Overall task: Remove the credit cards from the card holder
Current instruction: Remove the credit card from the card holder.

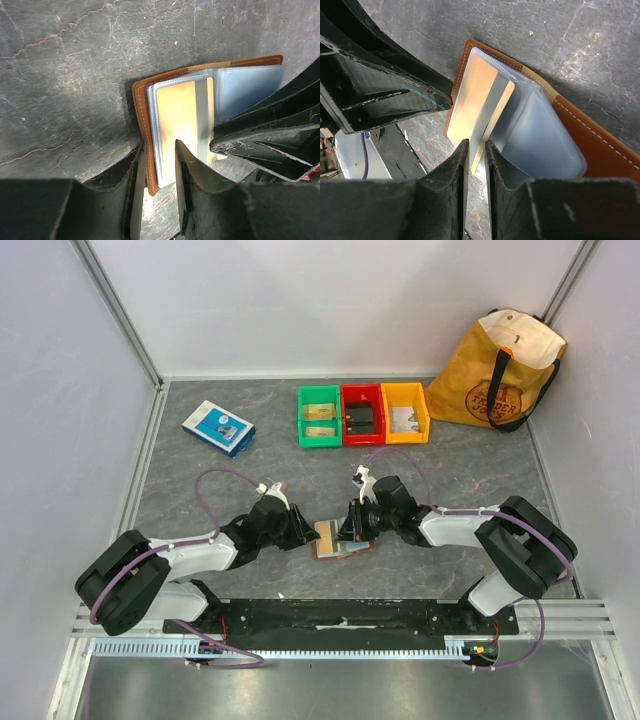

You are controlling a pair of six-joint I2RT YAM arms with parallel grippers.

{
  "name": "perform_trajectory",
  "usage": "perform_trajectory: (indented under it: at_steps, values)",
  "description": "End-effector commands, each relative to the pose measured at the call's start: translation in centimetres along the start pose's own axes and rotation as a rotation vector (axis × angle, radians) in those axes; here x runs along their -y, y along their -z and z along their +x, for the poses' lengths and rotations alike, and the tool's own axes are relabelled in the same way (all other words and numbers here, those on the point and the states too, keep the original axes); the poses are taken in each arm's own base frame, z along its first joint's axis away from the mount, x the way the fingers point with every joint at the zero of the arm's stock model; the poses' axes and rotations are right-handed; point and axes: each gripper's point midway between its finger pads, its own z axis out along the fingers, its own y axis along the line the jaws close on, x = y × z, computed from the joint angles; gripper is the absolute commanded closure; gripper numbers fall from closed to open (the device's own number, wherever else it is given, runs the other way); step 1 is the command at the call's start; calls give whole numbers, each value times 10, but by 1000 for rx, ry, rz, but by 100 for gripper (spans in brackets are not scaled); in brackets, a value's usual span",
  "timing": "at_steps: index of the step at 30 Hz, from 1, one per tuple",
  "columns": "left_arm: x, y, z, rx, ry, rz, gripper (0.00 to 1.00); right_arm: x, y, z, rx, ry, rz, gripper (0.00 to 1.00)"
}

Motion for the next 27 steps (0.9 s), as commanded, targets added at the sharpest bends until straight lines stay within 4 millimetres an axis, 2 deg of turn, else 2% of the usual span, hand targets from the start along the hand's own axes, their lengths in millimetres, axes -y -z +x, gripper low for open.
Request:
perform_trajectory:
  at_steps: [1,6,12,22,27]
  values:
    - [26,3,-5,7,-35,92,65,-34,4,-32,79,78,-89,77]
    - [20,1,-3,2,-38,74,65,-35,3,-31,78,69,-103,85]
    - [21,1,-1,-9,-39,77,66,-36,2,-28,71,62,-124,100]
    - [51,17,-23,65,-94,163,66,-28,3,-22,48,49,-146,100]
    - [57,7,-25,56,-151,185,67,-20,-3,-14,18,33,-142,100]
